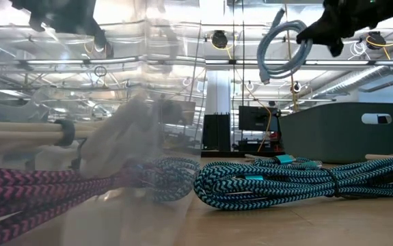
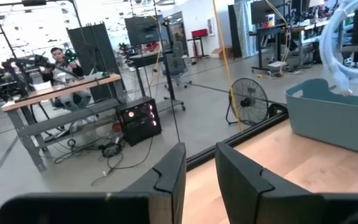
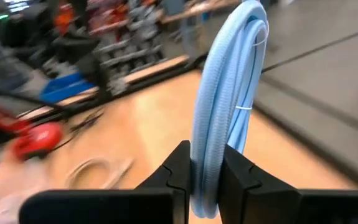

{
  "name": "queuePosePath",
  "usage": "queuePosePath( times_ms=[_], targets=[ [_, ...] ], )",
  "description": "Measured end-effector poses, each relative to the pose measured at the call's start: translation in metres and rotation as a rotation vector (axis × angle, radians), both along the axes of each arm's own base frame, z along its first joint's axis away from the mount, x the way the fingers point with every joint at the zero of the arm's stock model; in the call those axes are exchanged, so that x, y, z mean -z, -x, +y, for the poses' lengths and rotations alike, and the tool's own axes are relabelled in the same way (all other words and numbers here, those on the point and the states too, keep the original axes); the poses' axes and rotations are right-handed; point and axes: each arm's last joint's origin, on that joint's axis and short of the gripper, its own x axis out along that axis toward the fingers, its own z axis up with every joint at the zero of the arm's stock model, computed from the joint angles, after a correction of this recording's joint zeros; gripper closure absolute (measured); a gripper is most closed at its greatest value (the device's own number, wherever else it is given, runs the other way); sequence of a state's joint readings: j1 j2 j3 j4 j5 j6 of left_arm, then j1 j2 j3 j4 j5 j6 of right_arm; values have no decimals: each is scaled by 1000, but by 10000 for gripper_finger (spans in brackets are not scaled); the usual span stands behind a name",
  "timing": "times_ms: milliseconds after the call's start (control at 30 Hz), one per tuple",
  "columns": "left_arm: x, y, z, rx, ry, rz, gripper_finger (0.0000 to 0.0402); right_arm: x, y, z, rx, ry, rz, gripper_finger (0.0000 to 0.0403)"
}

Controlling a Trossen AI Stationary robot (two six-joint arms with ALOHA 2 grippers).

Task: Pick & Place USB Port
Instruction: Put the blue usb cable into the blue bin

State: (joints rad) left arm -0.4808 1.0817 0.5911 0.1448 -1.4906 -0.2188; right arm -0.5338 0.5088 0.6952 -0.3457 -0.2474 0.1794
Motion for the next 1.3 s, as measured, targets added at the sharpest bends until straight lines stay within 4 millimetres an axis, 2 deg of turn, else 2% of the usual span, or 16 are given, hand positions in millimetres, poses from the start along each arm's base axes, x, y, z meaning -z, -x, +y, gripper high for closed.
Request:
queuePosePath(
  times_ms=[133, 233, 467, 767, 1033, 1300],
  targets=[
    [1, 0, 0, 1, -4, 8, 312, 3, 0, -10, -136, -128, -22, 371],
    [1, 0, 0, 2, -8, 17, 311, 2, 5, -17, -173, -218, -56, 371],
    [2, 1, -2, 19, -8, 21, 311, 3, 24, -34, -48, -313, -102, 371],
    [1, 2, -5, 25, -15, 26, 311, 20, 45, -51, 97, -421, -47, 371],
    [3, 3, -4, 23, -24, 42, 311, 26, 59, -52, 222, -482, -43, 371],
    [4, 3, -4, 31, -21, 44, 311, 31, 67, -51, 369, -470, 23, 371]
  ],
)
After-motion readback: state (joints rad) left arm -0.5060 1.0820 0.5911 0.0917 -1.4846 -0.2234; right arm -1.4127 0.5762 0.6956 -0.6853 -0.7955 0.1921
